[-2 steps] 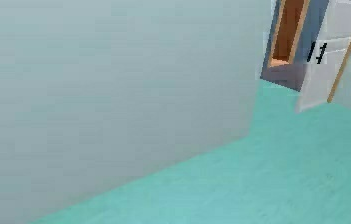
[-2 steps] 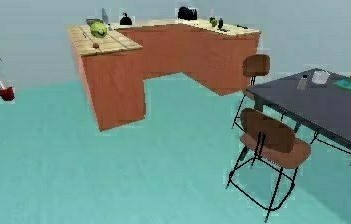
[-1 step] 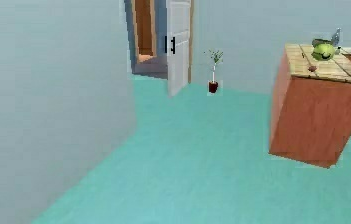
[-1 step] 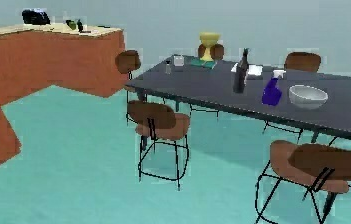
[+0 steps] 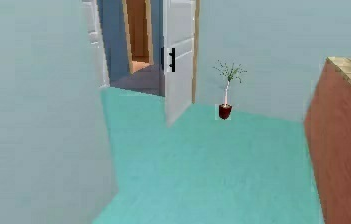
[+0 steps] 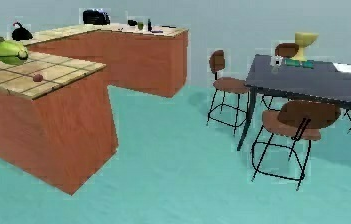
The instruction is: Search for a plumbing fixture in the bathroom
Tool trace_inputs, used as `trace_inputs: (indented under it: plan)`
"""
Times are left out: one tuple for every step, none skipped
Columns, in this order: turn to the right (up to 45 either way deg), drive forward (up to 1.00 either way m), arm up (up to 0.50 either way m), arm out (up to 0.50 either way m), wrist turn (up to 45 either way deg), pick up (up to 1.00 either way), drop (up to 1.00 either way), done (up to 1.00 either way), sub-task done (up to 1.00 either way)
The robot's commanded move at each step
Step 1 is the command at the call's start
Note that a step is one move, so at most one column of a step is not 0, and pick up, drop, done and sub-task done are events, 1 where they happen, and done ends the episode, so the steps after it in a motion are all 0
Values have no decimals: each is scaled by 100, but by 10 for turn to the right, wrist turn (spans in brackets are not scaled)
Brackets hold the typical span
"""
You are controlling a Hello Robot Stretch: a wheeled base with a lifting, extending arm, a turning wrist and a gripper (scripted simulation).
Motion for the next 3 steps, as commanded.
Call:
trace_inputs:
  plan:
    - [0, 100, 0, 0, 0, 0, 0, 0, 0]
    - [120, 0, 0, 0, 0, 0, 0, 0, 0]
    - [0, 25, 0, 0, 0, 0, 0, 0, 0]
